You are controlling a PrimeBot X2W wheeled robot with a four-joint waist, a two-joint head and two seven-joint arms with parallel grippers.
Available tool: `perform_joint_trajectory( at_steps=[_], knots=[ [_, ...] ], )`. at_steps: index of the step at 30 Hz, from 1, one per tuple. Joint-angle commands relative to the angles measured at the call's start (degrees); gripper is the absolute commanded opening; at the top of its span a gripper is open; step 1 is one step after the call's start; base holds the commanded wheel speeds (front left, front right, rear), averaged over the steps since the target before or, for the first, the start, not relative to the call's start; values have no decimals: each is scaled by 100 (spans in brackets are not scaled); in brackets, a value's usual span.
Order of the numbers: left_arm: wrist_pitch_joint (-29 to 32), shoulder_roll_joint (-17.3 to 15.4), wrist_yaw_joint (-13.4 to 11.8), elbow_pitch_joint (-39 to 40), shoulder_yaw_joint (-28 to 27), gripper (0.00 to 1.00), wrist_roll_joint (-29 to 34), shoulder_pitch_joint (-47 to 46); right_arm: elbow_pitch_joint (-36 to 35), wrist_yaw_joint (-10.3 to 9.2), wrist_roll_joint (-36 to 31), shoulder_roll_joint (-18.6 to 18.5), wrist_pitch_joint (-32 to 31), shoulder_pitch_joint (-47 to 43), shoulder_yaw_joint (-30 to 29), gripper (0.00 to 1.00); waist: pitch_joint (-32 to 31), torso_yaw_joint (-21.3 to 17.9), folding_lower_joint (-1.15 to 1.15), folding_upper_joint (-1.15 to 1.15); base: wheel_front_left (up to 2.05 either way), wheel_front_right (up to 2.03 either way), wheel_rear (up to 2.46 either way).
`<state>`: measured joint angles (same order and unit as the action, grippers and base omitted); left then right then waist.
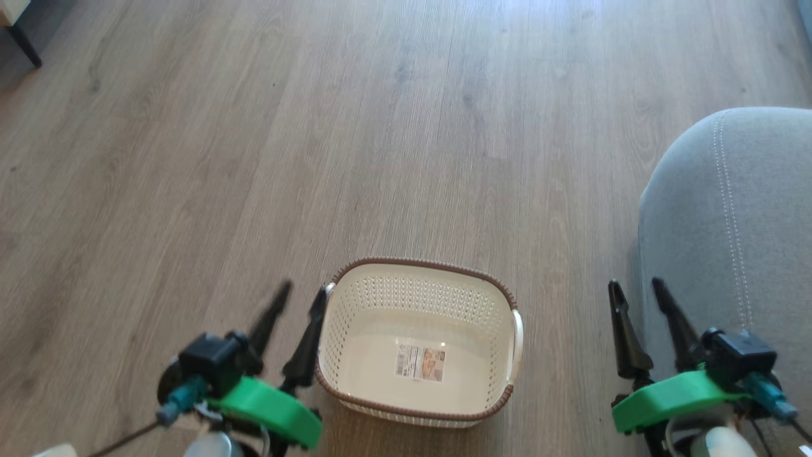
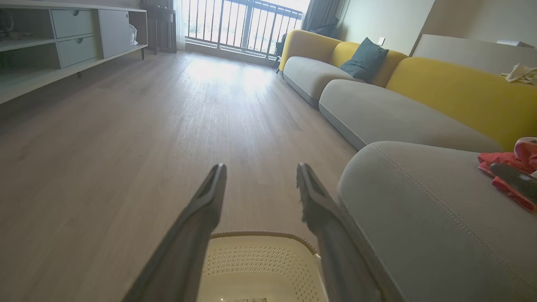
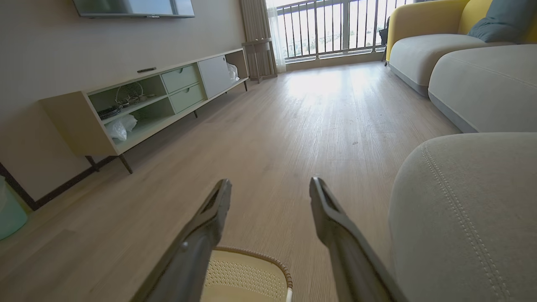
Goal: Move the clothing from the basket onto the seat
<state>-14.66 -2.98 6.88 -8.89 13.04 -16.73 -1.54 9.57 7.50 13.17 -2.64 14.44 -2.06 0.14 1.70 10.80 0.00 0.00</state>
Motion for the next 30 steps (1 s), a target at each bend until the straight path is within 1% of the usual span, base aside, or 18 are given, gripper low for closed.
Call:
perform_joint_trajectory(
  at_steps=[1, 30],
  knots=[
    [1, 0, 0, -31, 0, 0, 1, 23, 34, 0, 0, 1, 0, -2, 3, 0, -1, 0, 0, 0, 0, 0, 0],
    [368, -106, 13, -173, -297, 0, -1857, -69, 144, 0, 1890, -70, -407, 178, -57, 0, -36, -248, 0, 0, 0, 0, 0]
  ],
)
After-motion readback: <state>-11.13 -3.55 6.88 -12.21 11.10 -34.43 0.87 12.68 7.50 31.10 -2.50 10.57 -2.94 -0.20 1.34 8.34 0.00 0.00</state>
